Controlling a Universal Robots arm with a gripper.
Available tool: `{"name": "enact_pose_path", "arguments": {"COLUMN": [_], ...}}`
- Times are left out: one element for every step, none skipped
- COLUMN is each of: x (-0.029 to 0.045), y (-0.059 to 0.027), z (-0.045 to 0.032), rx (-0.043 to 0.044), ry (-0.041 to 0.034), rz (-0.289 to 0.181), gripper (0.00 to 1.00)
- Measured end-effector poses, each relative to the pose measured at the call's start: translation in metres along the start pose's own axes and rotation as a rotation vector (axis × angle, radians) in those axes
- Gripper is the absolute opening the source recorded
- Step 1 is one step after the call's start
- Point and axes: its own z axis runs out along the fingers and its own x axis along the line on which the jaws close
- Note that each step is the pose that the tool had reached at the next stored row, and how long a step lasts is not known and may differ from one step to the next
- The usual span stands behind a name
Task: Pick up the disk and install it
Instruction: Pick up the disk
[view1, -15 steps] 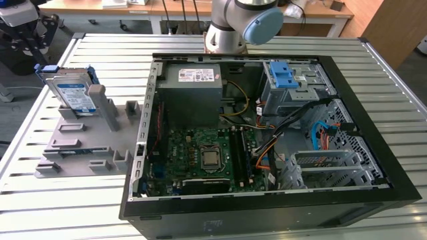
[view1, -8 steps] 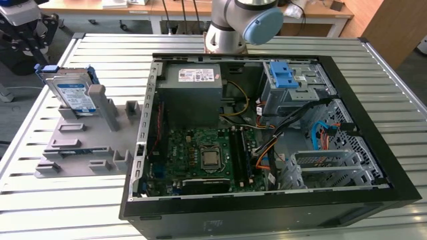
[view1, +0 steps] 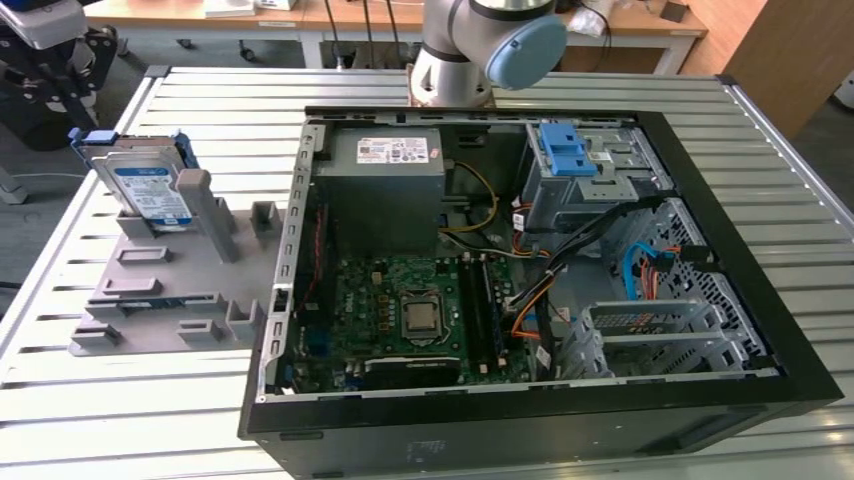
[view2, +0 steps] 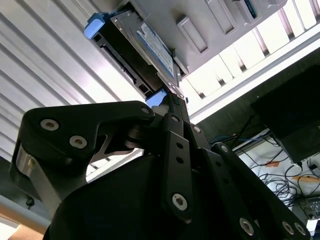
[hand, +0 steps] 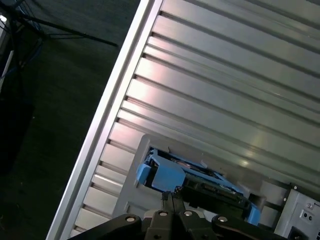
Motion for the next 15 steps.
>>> {"name": "enact_pose_path", "arguments": {"x": [0.0,0.0,0.0,0.0,0.0,0.0,0.0,0.0,0.0,0.0,0.0,0.0,0.0,0.0,0.0], "y": [0.0,0.0,0.0,0.0,0.0,0.0,0.0,0.0,0.0,0.0,0.0,0.0,0.0,0.0,0.0], "z": [0.0,0.0,0.0,0.0,0.0,0.0,0.0,0.0,0.0,0.0,0.0,0.0,0.0,0.0,0.0], "rx": [0.0,-0.0001,-0.0001,-0.0002,-0.0002,-0.0002,-0.0003,-0.0003,-0.0004,-0.0004,-0.0005,-0.0005,-0.0005,-0.0006,-0.0006], "ry": [0.0002,0.0004,0.0007,0.0008,0.0011,0.0013,0.0015,0.0018,0.002,0.0024,0.0025,0.0027,0.003,0.0032,0.0034], "rz": [-0.009,-0.018,-0.028,-0.038,-0.048,-0.058,-0.068,-0.079,-0.09,-0.102,-0.113,-0.123,-0.133,-0.142,-0.151], "gripper": [0.11,0.11,0.11,0.11,0.11,0.11,0.11,0.11,0.11,0.11,0.11,0.11,0.11,0.11,0.11]}}
